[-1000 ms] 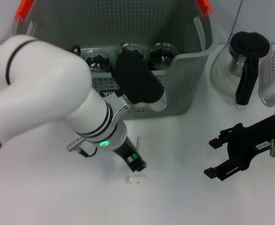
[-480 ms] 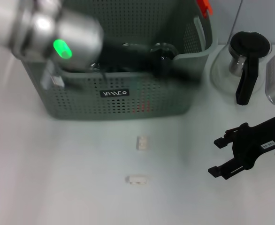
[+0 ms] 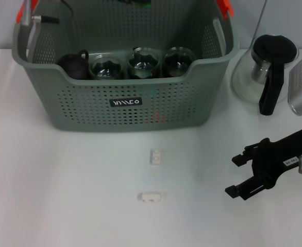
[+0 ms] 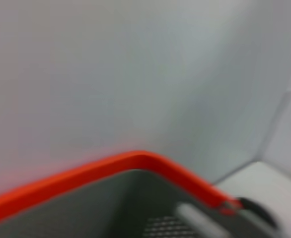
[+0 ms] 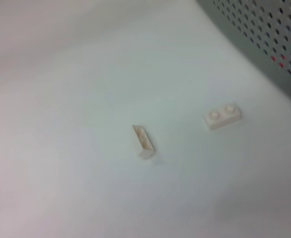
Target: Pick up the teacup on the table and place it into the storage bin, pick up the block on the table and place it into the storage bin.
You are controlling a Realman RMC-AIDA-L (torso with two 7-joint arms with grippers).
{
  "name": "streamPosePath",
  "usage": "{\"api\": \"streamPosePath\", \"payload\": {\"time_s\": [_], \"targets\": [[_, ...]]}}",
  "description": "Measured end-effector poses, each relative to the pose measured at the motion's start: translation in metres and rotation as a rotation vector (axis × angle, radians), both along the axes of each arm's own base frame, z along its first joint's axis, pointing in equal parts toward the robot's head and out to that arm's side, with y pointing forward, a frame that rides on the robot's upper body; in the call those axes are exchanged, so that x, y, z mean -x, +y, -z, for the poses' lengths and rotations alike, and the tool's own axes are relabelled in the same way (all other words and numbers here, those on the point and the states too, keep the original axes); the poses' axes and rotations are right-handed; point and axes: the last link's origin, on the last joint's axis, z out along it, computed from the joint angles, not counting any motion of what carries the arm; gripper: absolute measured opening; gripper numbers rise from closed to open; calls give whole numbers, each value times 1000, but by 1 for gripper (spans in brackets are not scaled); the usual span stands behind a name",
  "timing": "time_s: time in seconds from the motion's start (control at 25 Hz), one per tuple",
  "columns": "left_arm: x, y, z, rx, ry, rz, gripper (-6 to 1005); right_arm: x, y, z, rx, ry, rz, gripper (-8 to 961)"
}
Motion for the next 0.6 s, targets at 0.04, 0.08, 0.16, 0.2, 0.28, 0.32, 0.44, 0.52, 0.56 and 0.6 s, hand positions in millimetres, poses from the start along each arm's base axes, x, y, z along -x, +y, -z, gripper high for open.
{"api": "streamPosePath", "payload": {"time_s": [0.04,0.08,0.16,0.2,0.28,0.32,0.44,0.52,0.56,0.6], "targets": [[1,4,1,-23,33,-1,412,0,0,0,1,0,4,945],[1,7,2,-38,58,0,412,0,0,0,1,1,8,945],[0,9,2,-58,87,4,412,1,0,0,2,2,13,945],[-1,10,1,-66,93,7,479,1,0,0,1,3,15,945],[-5,7,-5,-70,83,22,588,0,-1,0,1,7,17,945],[-10,2,-11,-74,70,38,629,0,-1,0,0,8,18,945],[-26,-25,-25,-34,49,161,752,0,-1,0,3,9,21,945],[-31,-41,-22,31,72,253,813,0,-2,0,7,12,25,945],[-34,-54,-16,98,105,341,843,-1,-2,0,9,14,30,945],[-35,-67,-9,165,135,421,873,-2,-3,-2,10,18,39,945]]}}
